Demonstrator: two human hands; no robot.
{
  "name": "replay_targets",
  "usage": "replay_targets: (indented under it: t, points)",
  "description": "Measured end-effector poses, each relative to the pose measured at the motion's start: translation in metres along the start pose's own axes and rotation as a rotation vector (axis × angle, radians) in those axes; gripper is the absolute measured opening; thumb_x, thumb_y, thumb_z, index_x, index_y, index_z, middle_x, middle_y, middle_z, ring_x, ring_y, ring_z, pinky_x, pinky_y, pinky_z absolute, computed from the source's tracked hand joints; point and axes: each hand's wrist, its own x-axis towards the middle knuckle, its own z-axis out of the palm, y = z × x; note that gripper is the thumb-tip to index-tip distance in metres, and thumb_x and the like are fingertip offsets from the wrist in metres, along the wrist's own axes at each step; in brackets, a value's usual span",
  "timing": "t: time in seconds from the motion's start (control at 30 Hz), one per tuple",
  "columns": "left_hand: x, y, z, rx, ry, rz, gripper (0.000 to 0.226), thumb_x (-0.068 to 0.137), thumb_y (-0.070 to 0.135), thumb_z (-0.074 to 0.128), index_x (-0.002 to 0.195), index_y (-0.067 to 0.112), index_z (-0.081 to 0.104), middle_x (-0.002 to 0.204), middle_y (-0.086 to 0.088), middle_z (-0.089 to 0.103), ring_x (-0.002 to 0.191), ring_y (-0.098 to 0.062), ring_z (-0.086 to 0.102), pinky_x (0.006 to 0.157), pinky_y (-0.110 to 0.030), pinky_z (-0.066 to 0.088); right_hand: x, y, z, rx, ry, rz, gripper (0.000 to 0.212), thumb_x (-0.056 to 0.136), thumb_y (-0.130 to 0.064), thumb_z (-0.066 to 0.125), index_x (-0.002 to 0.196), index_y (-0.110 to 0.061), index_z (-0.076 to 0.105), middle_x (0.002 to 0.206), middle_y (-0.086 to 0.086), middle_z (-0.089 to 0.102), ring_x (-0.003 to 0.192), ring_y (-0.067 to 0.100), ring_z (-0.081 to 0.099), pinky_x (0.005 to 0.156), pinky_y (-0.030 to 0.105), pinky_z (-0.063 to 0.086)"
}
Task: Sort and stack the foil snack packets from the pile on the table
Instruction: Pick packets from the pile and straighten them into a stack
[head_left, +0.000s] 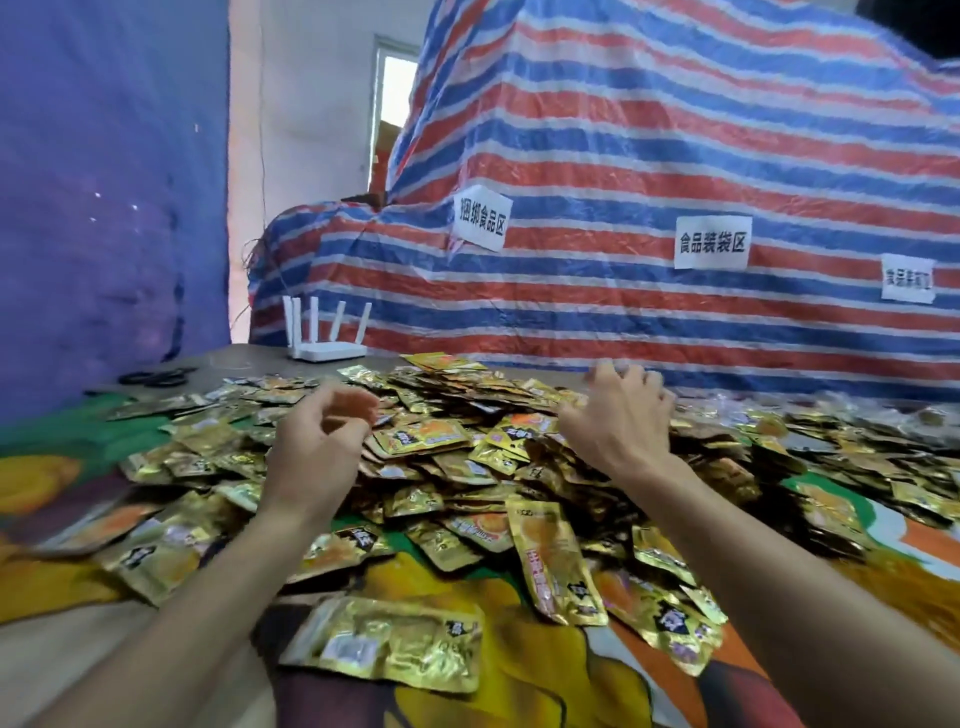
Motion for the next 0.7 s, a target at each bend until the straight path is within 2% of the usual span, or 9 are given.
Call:
replay_targets:
  t: [0.1,0.2,0.27,0.33,0.4,0.47,0.53,0.63,0.7]
  points:
    - [0.015,0.002,-0.022,0.346,-0.248,0.011,0.027,0.087,-0.003,0.060,0.091,0.023,0.066,0.099,0.000,0.068,0.094,-0.015,0.063,0.077,-0.032,0.053,-0.023,-0.037,0.010,0.162,-0.192,-0.217,0.043,0.084,-0.035,0.060,0.122,-0.015,0.063,0.121,0.010,0.065,0.111,0.030,0.057,0.097,0.043,0.048]
    - [0.022,0.003,-0.049,0.687,-0.560,-0.085,0.028,0.082,0.006,0.069,0.103,0.022,0.065,0.111,-0.001,0.064,0.097,-0.014,0.063,0.080,-0.031,0.054,-0.041,-0.064,0.031,0.182,-0.485,-0.272,0.045,0.085,-0.028,0.060,0.128,-0.017,0.055,0.123,0.008,0.060,0.110,0.028,0.057,0.095,0.045,0.052]
    - [0.015,0.000,-0.060,0.909,-0.753,-0.136,0.041,0.080,0.022,0.074,0.118,0.028,0.059,0.124,0.004,0.056,0.107,-0.013,0.057,0.088,-0.031,0.052,-0.046,-0.071,0.051,0.150,-0.584,-0.269,0.056,0.085,-0.028,0.060,0.137,-0.018,0.045,0.136,0.011,0.048,0.123,0.031,0.048,0.103,0.047,0.046]
    - [0.004,-0.005,-0.063,1.019,-0.873,-0.154,0.055,0.080,0.039,0.075,0.130,0.031,0.054,0.130,0.007,0.049,0.113,-0.011,0.050,0.089,-0.025,0.048,-0.049,-0.074,0.069,0.135,-0.634,-0.240,0.071,0.082,-0.030,0.061,0.147,-0.018,0.034,0.152,0.016,0.033,0.140,0.035,0.033,0.114,0.053,0.034]
    - [-0.006,-0.010,-0.058,1.076,-0.888,-0.137,0.059,0.079,0.048,0.070,0.132,0.032,0.052,0.130,0.008,0.049,0.115,-0.012,0.049,0.095,-0.029,0.046,-0.050,-0.076,0.082,0.144,-0.687,-0.178,0.081,0.083,-0.034,0.060,0.154,-0.019,0.025,0.159,0.015,0.028,0.146,0.036,0.026,0.119,0.057,0.023]
    - [-0.011,-0.015,-0.050,1.187,-0.828,-0.061,0.053,0.081,0.050,0.062,0.129,0.030,0.051,0.125,0.006,0.050,0.114,-0.016,0.050,0.094,-0.033,0.044,-0.052,-0.079,0.090,0.112,-0.694,-0.145,0.080,0.086,-0.040,0.057,0.155,-0.017,0.024,0.156,0.013,0.035,0.145,0.034,0.031,0.118,0.058,0.019]
    - [-0.013,-0.019,-0.040,1.307,-0.758,0.050,0.042,0.086,0.045,0.055,0.123,0.025,0.051,0.118,0.004,0.052,0.111,-0.019,0.051,0.091,-0.035,0.040,-0.054,-0.081,0.096,0.043,-0.618,-0.170,0.069,0.090,-0.037,0.052,0.151,-0.013,0.032,0.152,0.012,0.040,0.142,0.033,0.034,0.117,0.058,0.021]
    - [-0.013,-0.025,-0.026,1.354,-0.648,0.126,0.023,0.090,0.031,0.049,0.110,0.022,0.058,0.110,0.002,0.057,0.108,-0.022,0.053,0.100,-0.042,0.036,-0.058,-0.080,0.100,0.021,-0.495,-0.222,0.043,0.097,-0.032,0.047,0.137,-0.017,0.051,0.140,0.010,0.049,0.135,0.031,0.040,0.114,0.057,0.025]
    - [-0.009,-0.031,-0.020,1.385,-0.545,0.181,0.019,0.091,0.025,0.050,0.106,0.021,0.059,0.114,0.000,0.052,0.114,-0.022,0.047,0.102,-0.040,0.034,-0.058,-0.076,0.099,0.067,-0.429,-0.233,0.030,0.100,-0.031,0.047,0.124,-0.020,0.061,0.128,0.007,0.057,0.128,0.030,0.048,0.111,0.055,0.029]
